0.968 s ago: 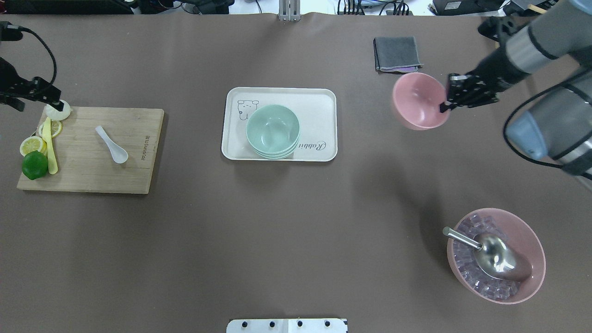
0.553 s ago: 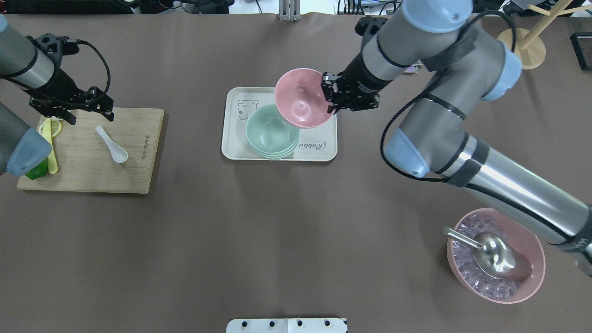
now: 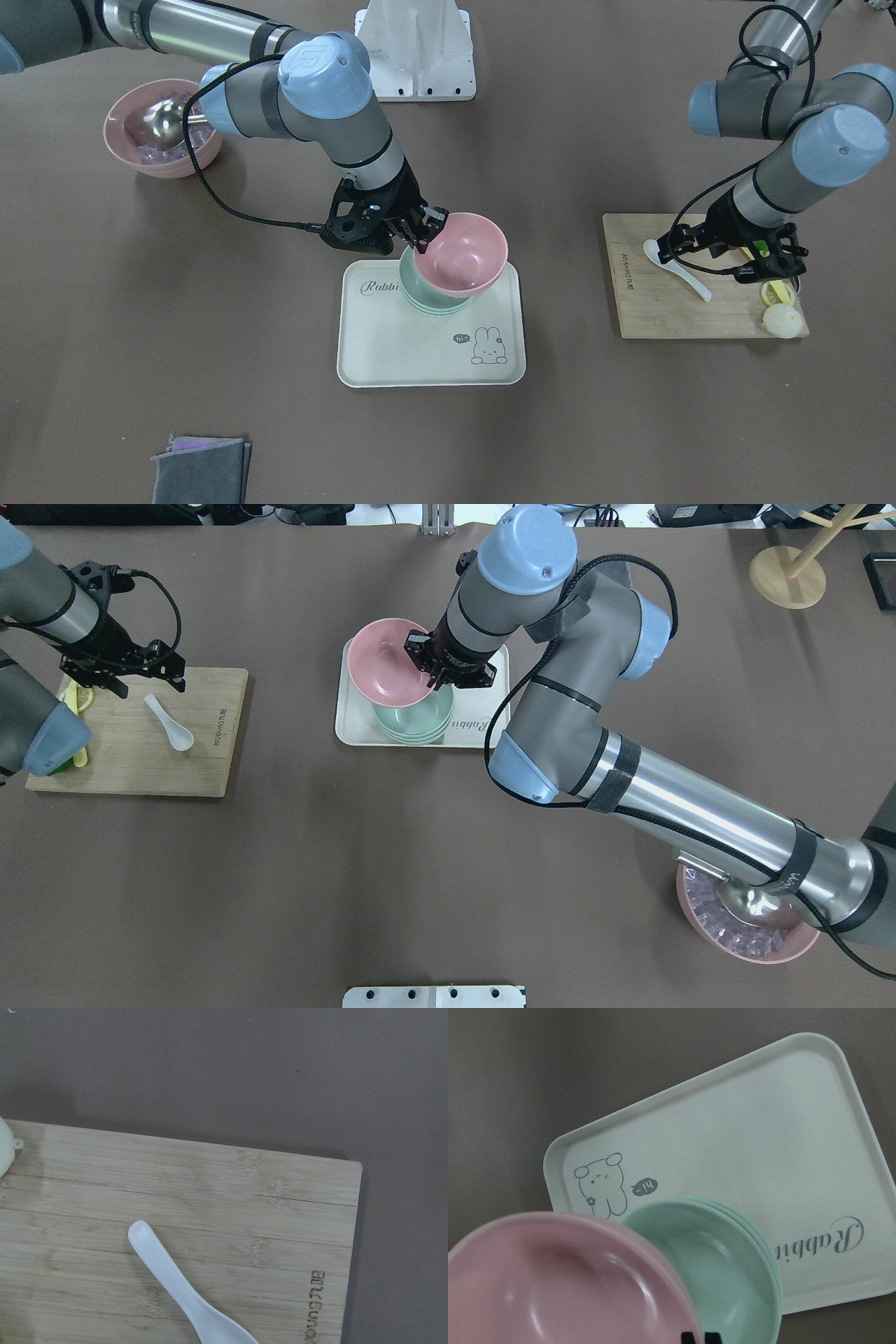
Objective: Stack pink bowl on green and place spoon
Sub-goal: 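Carry the pink bowl onto the green bowls while the left gripper reaches for the spoon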
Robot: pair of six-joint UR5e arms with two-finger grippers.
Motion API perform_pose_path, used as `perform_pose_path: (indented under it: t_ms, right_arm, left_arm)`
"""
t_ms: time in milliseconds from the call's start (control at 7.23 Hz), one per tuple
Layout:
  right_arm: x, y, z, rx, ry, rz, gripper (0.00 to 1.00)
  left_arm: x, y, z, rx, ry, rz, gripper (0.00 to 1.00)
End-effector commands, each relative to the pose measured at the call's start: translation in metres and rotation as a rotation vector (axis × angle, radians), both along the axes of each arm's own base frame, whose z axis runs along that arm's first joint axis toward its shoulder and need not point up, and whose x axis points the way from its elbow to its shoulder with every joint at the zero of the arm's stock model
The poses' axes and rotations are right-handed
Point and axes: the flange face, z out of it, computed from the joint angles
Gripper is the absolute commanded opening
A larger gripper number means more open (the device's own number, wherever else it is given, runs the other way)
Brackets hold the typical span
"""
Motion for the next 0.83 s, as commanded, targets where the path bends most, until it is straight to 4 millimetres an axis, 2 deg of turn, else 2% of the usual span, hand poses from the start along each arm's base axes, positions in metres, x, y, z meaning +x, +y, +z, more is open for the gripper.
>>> perform_pose_path:
  t_ms: [0,138,277,415,553,691]
  right_arm:
    - [-0.008,-0.004,0.008,-0.039,0.007,0.018,0.00]
    - [-0.008,-0.004,0.007,-0.043,0.001,0.021,0.00]
    - [-0.007,-0.005,0.005,-0.035,-0.010,0.024,0.99]
    - [-0.006,-0.004,0.003,-0.026,-0.019,0.023,1.00]
    - [0.001,-0.008,0.000,-0.019,-0.034,0.032,1.00]
    - [0.018,-0.016,-0.007,-0.020,-0.054,0.037,1.00]
  left_arm:
    - [0.015,0.005,0.013,-0.133,-0.018,-0.076,0.97]
    - [0.017,0.005,0.028,-0.180,-0.021,-0.117,0.97]
    - [0.020,-0.001,0.056,-0.191,-0.034,-0.122,0.97]
    - [0.021,-0.004,0.064,-0.179,-0.058,-0.141,0.88]
    - [0.021,-0.005,0.075,-0.194,-0.071,-0.142,0.74]
    - [0.022,-0.005,0.076,-0.198,-0.071,-0.145,0.54]
